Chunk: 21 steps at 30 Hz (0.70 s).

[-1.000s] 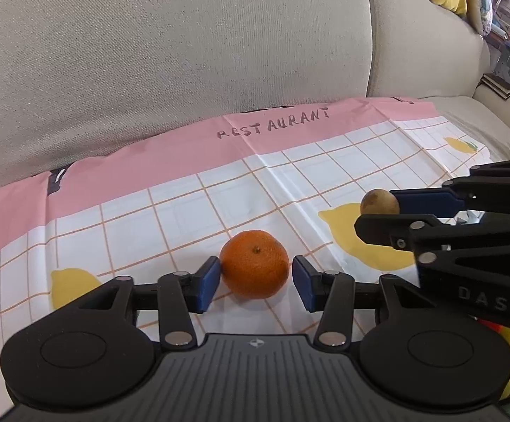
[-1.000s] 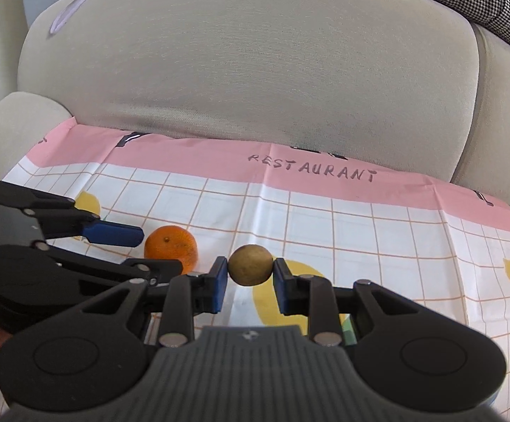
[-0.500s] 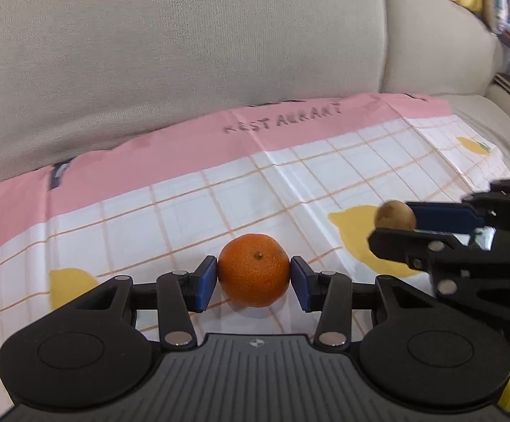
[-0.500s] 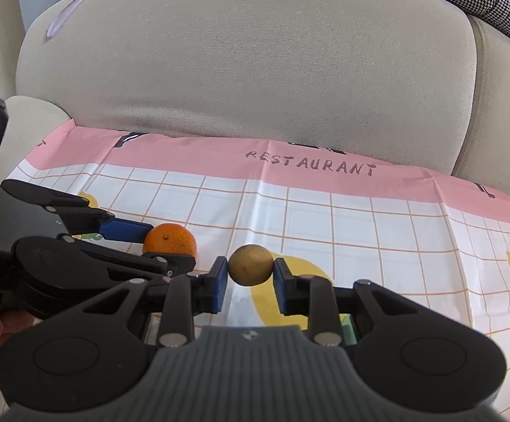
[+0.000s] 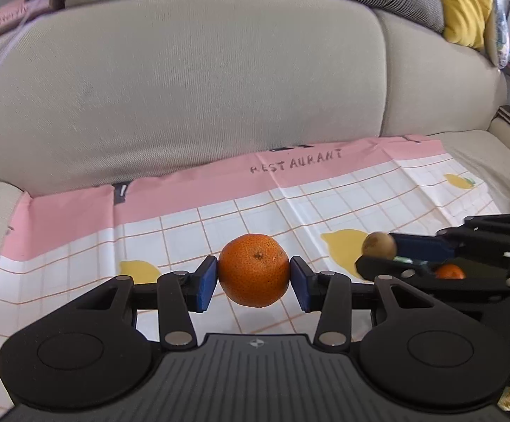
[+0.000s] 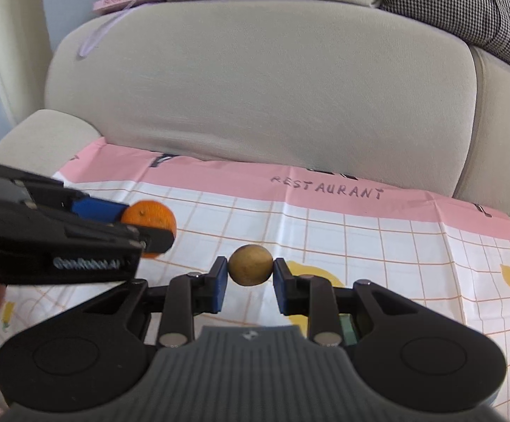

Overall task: Organize fruits
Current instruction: 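Carry the kiwi and the orange over the green colander with both tools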

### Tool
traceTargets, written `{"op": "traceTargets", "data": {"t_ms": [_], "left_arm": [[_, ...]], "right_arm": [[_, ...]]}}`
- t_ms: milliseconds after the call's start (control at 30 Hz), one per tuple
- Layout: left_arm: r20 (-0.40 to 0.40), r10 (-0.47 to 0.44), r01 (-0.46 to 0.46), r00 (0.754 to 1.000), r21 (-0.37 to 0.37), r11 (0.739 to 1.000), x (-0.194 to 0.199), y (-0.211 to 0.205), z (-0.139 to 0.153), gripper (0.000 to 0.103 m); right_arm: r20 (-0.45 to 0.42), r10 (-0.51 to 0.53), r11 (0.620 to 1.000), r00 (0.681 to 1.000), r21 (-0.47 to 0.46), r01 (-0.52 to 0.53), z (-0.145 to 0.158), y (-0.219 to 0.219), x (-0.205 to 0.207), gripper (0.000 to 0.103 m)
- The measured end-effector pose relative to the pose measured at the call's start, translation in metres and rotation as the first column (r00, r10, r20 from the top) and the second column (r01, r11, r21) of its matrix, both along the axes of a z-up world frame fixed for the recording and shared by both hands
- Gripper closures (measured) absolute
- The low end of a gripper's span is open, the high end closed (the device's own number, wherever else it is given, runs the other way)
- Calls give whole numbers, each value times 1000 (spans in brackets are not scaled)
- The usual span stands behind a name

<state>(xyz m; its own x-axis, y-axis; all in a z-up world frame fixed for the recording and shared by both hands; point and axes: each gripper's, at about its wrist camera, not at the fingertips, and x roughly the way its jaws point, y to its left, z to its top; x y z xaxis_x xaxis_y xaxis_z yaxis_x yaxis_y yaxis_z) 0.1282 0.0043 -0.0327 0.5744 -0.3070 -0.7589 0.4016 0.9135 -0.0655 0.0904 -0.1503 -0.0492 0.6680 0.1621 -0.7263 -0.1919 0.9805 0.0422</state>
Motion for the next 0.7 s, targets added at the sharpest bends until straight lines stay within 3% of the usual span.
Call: {"op": "traceTargets", "data": {"t_ms": [467, 700], "left_arm": [[2, -35, 35, 999, -30, 999, -74, 4, 35, 53], [2, -109, 109, 994, -47, 993, -102, -18, 43, 53]], "right_arm": [[-7, 64, 998, 998, -7, -64, 23, 8, -71, 79], [5, 69, 997, 998, -28, -69, 31, -1, -102, 79]]}}
